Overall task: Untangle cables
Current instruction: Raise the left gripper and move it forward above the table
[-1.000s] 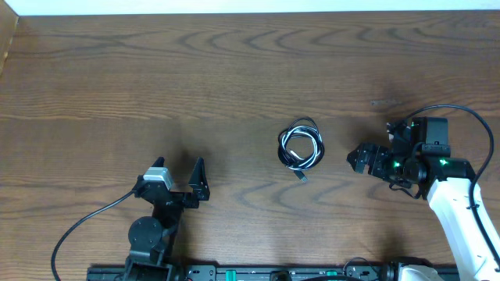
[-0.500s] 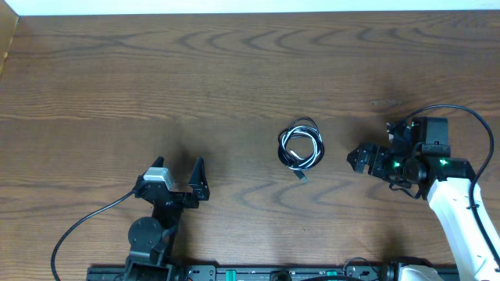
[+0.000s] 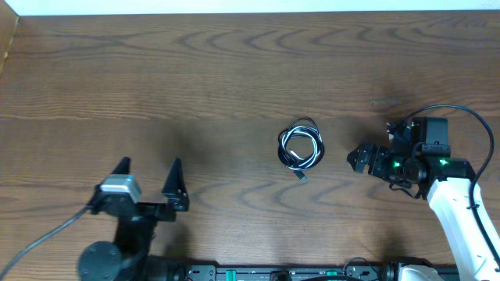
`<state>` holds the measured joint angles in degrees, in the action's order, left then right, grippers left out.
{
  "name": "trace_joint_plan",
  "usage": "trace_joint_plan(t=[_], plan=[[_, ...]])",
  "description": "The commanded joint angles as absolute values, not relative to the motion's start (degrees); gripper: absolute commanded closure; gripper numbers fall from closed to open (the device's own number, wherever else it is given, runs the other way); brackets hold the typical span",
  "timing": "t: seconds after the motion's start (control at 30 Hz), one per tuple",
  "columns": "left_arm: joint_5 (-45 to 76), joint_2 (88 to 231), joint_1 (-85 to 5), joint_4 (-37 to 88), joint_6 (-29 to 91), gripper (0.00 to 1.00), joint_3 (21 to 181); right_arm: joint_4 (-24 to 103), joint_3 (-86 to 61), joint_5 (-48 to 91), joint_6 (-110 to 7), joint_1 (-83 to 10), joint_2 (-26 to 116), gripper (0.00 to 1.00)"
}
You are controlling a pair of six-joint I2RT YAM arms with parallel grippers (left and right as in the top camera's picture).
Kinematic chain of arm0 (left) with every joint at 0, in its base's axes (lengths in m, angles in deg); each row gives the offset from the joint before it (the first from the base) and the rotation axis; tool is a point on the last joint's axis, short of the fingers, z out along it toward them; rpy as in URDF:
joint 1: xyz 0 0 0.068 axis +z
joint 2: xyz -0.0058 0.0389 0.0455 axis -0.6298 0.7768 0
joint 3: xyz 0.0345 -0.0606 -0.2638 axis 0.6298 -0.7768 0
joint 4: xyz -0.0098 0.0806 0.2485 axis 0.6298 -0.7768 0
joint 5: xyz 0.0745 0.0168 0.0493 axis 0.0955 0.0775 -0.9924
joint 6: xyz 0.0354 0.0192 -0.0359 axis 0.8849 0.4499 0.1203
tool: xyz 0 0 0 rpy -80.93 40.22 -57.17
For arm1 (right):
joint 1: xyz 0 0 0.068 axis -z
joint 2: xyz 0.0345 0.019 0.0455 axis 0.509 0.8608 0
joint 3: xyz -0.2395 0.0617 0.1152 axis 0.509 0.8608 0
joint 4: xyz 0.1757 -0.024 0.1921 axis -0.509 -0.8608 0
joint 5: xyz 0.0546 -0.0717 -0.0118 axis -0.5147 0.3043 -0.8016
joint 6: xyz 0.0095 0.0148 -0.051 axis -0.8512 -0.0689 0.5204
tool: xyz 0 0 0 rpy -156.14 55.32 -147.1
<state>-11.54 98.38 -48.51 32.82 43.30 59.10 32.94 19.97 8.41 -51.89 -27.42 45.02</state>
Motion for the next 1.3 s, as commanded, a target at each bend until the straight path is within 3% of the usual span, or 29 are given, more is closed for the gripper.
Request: trace_joint_plan(t=[0.0, 0.43, 0.8, 0.97, 1.0, 1.07, 1.1, 1.27], plan=[[-13.12, 105.96, -48.31, 27.13, 45.36, 0.02, 70.44, 32.94, 19.08, 8.38, -51.40, -27.70, 45.29, 0.01], [-10.91, 140.63, -48.31, -14.94, 45.29, 0.02, 114.07, 32.94, 19.08, 8.38, -51.40, -27.70, 45.29, 0.01], [-8.64, 154.20, -48.31, -26.81, 45.27, 0.02, 116.14, 32.94, 19.08, 8.38, -51.40, -27.70, 45.29, 0.01], [1.11, 157.50, -48.31, -28.49, 45.32, 0.03, 116.12, 32.94, 19.08, 8.38, -51.40, -27.70, 45.29, 0.01], [2.27, 158.05, -48.31, -28.45, 45.29, 0.24, 116.12, 32.94, 19.08, 8.38, -51.40, -27.70, 45.29, 0.01], [2.60, 159.14, -48.31, -28.47, 45.27, 0.88, 116.12, 32.94, 19.08, 8.38, -51.40, -27.70, 45.29, 0.01], [2.62, 159.58, -48.31, -28.51, 45.18, 0.92, 116.12, 32.94, 19.08, 8.38, -51.40, -27.70, 45.29, 0.01], [2.60, 161.26, -48.31, -28.47, 42.67, 0.92, 115.86, 32.94, 19.08, 8.38, -51.40, -27.70, 45.29, 0.01]])
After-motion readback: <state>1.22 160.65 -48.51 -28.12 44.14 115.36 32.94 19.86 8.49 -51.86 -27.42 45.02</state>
